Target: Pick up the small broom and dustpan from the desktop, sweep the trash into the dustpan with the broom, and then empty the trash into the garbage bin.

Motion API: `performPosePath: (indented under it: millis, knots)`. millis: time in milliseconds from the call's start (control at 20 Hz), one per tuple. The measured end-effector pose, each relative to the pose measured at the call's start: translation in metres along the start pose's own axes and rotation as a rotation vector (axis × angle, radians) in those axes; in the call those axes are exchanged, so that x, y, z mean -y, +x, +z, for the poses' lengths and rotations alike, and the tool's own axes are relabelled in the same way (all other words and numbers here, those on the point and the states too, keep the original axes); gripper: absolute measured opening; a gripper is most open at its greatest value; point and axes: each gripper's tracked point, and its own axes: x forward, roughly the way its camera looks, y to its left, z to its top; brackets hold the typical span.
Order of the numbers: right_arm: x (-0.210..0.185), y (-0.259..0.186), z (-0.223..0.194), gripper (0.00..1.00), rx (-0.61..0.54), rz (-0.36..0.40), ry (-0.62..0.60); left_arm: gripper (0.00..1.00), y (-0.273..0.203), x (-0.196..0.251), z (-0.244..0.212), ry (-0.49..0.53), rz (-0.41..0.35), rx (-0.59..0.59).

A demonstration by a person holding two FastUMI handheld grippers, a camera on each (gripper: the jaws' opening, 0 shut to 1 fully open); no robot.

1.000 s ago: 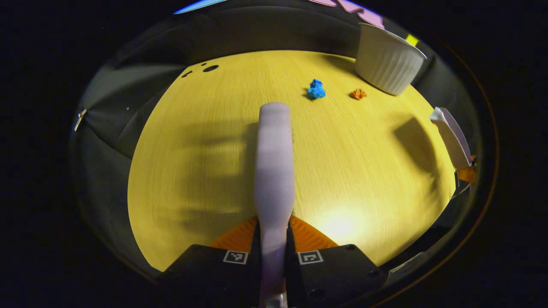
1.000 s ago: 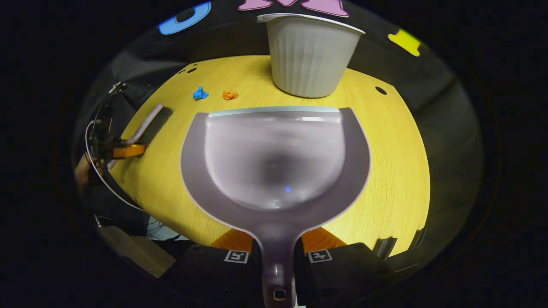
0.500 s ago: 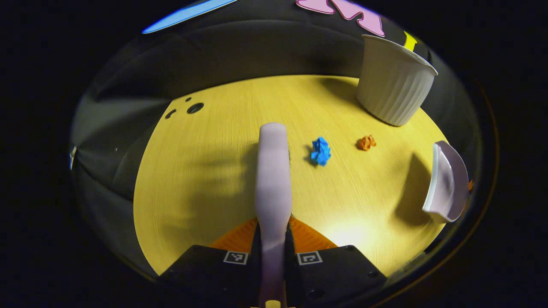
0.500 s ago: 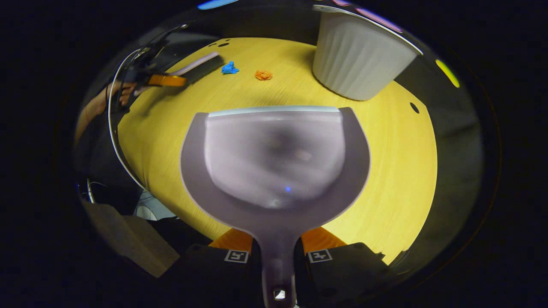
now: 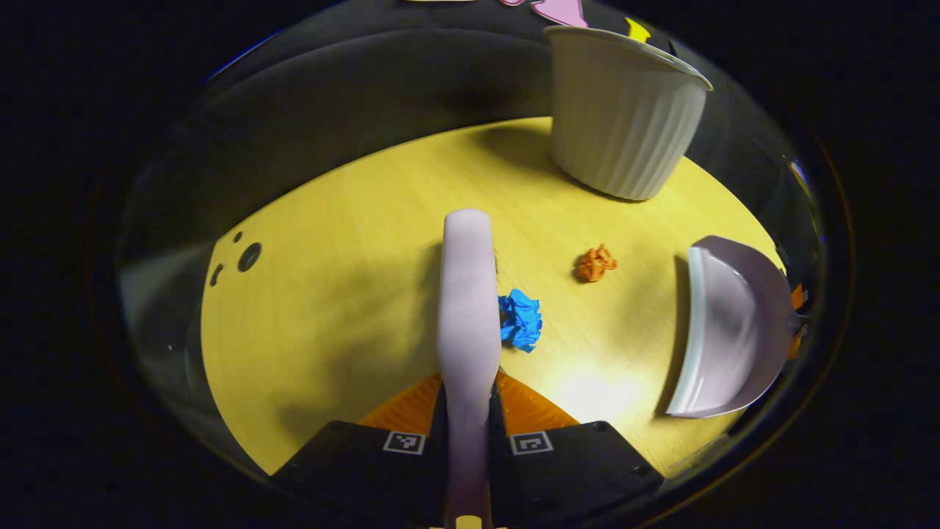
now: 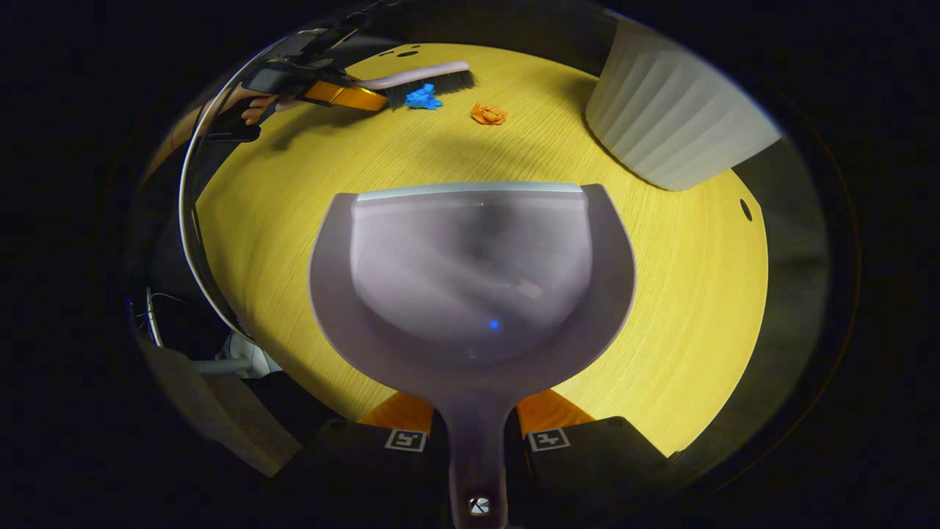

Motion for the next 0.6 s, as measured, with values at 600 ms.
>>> performPosePath:
  millis: [600]
  knots:
    - [0.006, 0.015, 0.009, 0.35, 0.019, 0.015, -0.051, 0.3, -0.016, 0.106, -0.009, 0.224, -0.321, -0.027]
